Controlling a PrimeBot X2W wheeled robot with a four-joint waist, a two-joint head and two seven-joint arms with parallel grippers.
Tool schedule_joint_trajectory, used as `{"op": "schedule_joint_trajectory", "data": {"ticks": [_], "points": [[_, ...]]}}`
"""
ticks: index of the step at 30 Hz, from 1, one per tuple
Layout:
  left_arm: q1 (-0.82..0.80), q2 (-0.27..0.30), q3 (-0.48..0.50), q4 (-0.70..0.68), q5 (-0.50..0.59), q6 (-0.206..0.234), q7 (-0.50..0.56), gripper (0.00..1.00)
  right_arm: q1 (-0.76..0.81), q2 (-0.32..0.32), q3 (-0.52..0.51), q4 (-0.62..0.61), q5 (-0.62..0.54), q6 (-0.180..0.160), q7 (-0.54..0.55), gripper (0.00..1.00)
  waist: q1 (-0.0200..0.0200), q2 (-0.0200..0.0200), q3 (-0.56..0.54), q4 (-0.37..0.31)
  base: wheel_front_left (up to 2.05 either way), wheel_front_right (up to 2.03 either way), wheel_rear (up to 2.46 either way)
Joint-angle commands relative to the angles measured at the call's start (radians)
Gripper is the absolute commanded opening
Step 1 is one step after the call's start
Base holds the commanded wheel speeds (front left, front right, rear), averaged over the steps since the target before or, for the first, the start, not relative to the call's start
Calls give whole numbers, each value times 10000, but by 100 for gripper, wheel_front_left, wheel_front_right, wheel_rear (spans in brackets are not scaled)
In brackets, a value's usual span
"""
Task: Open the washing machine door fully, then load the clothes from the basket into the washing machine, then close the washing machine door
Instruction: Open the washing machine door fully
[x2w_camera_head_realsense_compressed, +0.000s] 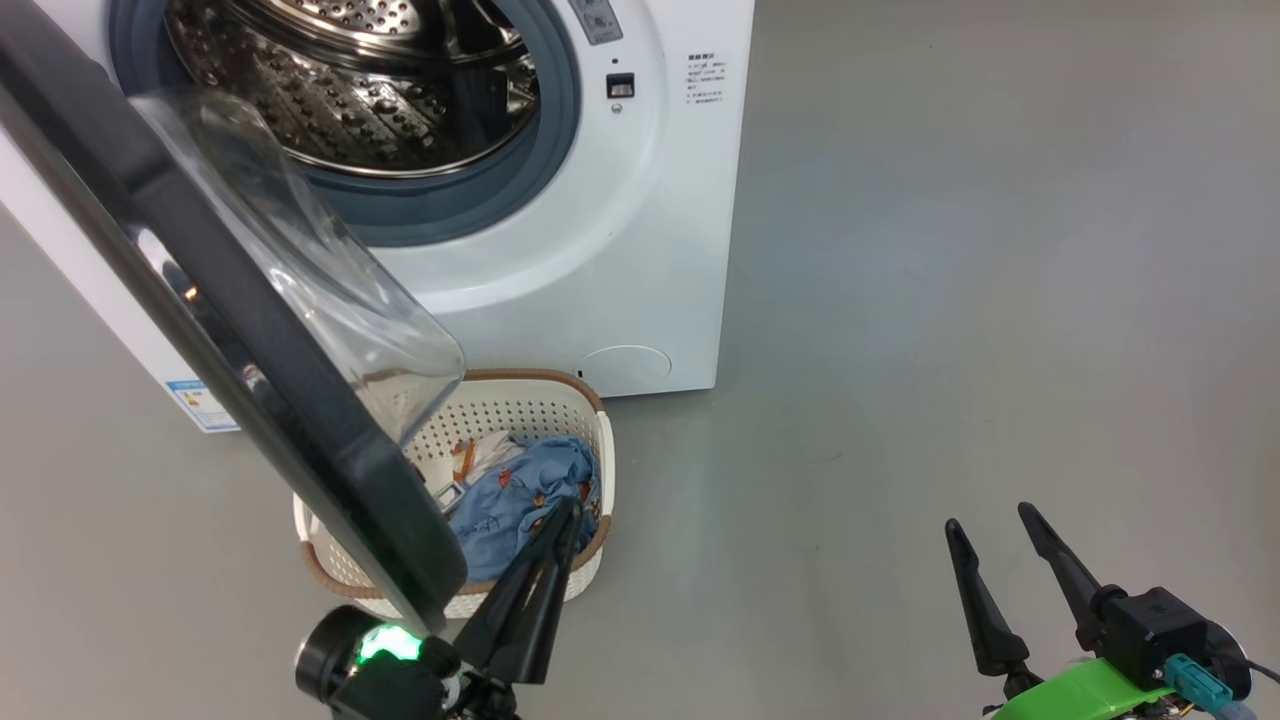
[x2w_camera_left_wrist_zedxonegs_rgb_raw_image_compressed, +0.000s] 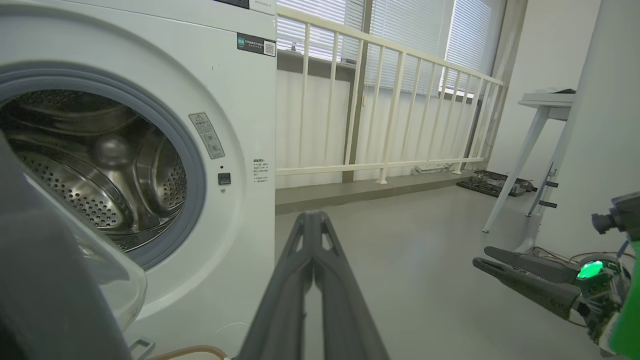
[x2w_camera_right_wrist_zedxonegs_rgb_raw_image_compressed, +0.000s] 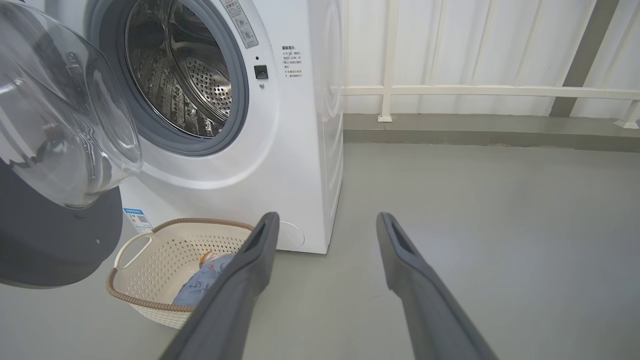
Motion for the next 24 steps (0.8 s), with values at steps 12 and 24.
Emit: {"op": "schedule_joint_trajectory", "data": {"ticks": [12,24], "points": [[-752,11,858,1246,-656,-30,-42,0,-495,-199,396,-178,276,16,-120,100,0,-1,155,-246,0,0,0],[-965,11,1380,1873,-803,-30,-42,0,-539,-221,392,-145,353,16,-120,100,0,-1,267,-277,0,0,0]]}}
